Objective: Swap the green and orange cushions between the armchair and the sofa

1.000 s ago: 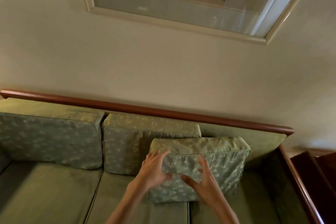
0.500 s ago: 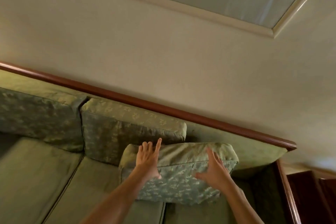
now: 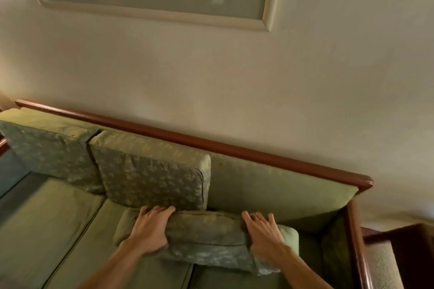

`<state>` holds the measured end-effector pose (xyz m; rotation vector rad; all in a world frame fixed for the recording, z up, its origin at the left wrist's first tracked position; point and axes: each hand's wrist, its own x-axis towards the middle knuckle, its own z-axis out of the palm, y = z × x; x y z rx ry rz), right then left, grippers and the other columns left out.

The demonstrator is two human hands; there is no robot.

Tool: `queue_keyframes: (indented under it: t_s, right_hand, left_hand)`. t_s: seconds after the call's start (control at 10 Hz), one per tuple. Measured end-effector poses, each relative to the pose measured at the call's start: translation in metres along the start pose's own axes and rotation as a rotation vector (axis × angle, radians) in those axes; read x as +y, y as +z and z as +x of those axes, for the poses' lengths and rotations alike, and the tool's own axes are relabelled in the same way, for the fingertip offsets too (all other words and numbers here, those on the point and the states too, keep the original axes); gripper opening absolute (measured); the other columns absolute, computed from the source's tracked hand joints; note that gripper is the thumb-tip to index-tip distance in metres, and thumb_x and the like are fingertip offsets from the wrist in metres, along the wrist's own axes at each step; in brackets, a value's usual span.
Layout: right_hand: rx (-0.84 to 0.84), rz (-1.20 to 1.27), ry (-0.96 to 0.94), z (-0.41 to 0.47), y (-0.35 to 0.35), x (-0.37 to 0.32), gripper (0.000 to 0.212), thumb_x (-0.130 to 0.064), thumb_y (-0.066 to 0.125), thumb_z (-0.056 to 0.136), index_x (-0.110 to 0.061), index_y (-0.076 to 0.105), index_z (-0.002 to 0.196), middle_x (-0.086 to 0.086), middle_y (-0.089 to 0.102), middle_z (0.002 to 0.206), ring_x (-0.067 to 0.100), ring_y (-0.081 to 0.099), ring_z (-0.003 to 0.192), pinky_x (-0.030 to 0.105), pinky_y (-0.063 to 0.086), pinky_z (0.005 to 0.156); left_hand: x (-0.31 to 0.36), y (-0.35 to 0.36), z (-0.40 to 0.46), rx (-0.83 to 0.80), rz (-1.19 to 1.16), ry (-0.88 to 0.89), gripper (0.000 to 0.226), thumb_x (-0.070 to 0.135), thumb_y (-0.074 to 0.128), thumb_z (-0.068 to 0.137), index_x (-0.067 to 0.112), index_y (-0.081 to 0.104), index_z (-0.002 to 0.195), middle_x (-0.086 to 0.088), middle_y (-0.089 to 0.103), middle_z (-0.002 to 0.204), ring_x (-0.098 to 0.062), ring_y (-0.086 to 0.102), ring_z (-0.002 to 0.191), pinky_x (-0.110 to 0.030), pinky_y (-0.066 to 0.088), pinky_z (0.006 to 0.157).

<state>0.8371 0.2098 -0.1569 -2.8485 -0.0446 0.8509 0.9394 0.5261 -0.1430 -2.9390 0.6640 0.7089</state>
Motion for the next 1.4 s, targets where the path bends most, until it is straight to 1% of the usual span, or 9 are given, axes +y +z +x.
queue_keyframes:
  t_s: [0.4, 0.5, 0.6, 0.7, 0.8, 1.0, 1.1, 1.2, 1.4]
  right_hand:
    - [0.402, 0.128, 0.223, -0.089, -0.032, 0.218, 0.078, -0.05, 0.074, 0.066, -0.028, 0.039, 0.132, -0.006, 0.058, 0.126, 0.02, 0.049, 0.119, 0.039, 0.031, 0.101]
    - [0.387, 0.159, 0.333, -0.076, -0.011, 0.237, 0.096, -0.055, 0.073, 0.072, -0.021, 0.028, 0.149, 0.002, 0.041, 0.148, 0.026, 0.035, 0.138, 0.044, 0.024, 0.115]
    - [0.301, 0.294, 0.459, -0.058, 0.015, 0.23, 0.099, -0.035, 0.066, 0.088, -0.018, -0.003, 0.157, 0.007, -0.001, 0.166, 0.033, -0.002, 0.152, 0.061, 0.011, 0.119]
    - [0.328, 0.295, 0.425, -0.038, 0.021, 0.216, 0.1, -0.022, 0.059, 0.091, -0.029, -0.018, 0.154, 0.001, -0.029, 0.16, 0.034, -0.028, 0.146, 0.076, 0.002, 0.111]
    - [0.232, 0.295, 0.415, -0.02, 0.012, 0.201, 0.094, -0.016, 0.053, 0.091, -0.033, -0.015, 0.154, 0.0, -0.033, 0.157, 0.036, -0.032, 0.144, 0.08, -0.009, 0.103]
    - [0.307, 0.294, 0.469, -0.019, 0.024, 0.217, 0.094, -0.005, 0.045, 0.091, -0.038, -0.017, 0.153, -0.006, -0.027, 0.16, 0.027, -0.03, 0.146, 0.068, -0.007, 0.115]
    - [0.305, 0.335, 0.547, -0.033, 0.026, 0.22, 0.081, -0.023, 0.045, 0.099, -0.038, -0.012, 0.154, -0.002, -0.023, 0.163, 0.029, -0.023, 0.149, 0.06, -0.001, 0.12]
    - [0.324, 0.524, 0.642, -0.044, 0.013, 0.209, 0.068, -0.044, 0.041, 0.102, -0.033, 0.004, 0.158, 0.004, -0.01, 0.166, 0.033, -0.014, 0.151, 0.058, 0.003, 0.121]
    - [0.601, 0.859, 0.645, -0.077, -0.007, 0.136, 0.077, -0.067, 0.04, 0.094, -0.032, 0.014, 0.157, 0.001, 0.014, 0.165, 0.027, 0.007, 0.152, 0.059, 0.018, 0.118]
  left_hand:
    - [0.197, -0.08, 0.1, 0.075, 0.143, 0.428, 0.104, 0.061, 0.082, 0.066, 0.023, 0.036, 0.151, -0.005, 0.06, 0.135, -0.024, 0.053, 0.125, -0.041, 0.032, 0.108]
    - [0.212, -0.07, 0.136, 0.06, 0.155, 0.381, 0.1, 0.055, 0.081, 0.072, 0.025, 0.032, 0.153, -0.003, 0.054, 0.142, -0.022, 0.047, 0.132, -0.04, 0.03, 0.11]
    - [0.209, -0.056, 0.162, 0.126, 0.144, 0.265, 0.103, 0.044, 0.078, 0.081, 0.036, 0.01, 0.158, -0.006, 0.025, 0.163, -0.025, 0.02, 0.15, -0.04, 0.025, 0.116]
    - [0.212, -0.045, 0.172, 0.017, 0.17, 0.274, 0.107, 0.041, 0.071, 0.089, 0.044, -0.012, 0.155, -0.004, -0.02, 0.164, -0.028, -0.015, 0.152, -0.05, 0.009, 0.123]
    - [0.215, -0.04, 0.172, -0.2, 0.208, 0.252, 0.102, 0.049, 0.067, 0.09, 0.046, -0.012, 0.155, -0.002, -0.023, 0.164, -0.033, -0.019, 0.151, -0.059, 0.002, 0.12]
    - [0.196, -0.028, 0.18, -0.182, 0.091, 0.181, 0.073, 0.044, 0.046, 0.103, 0.052, -0.007, 0.153, 0.008, -0.023, 0.164, -0.024, -0.023, 0.15, -0.067, 0.006, 0.117]
    - [0.182, -0.033, 0.177, -0.16, 0.016, 0.065, 0.06, 0.054, 0.03, 0.104, 0.049, -0.001, 0.155, 0.007, -0.019, 0.166, -0.034, -0.019, 0.151, -0.066, 0.007, 0.118]
    - [0.174, -0.048, 0.164, -0.115, -0.14, -0.015, 0.067, 0.066, 0.03, 0.099, 0.044, 0.007, 0.157, -0.004, -0.008, 0.168, -0.038, -0.008, 0.152, -0.062, 0.01, 0.12]
    - [0.173, -0.071, 0.085, 0.092, -0.447, 0.117, 0.091, 0.089, 0.031, 0.08, 0.047, 0.008, 0.156, -0.003, -0.004, 0.168, -0.032, -0.001, 0.153, -0.056, 0.011, 0.122]
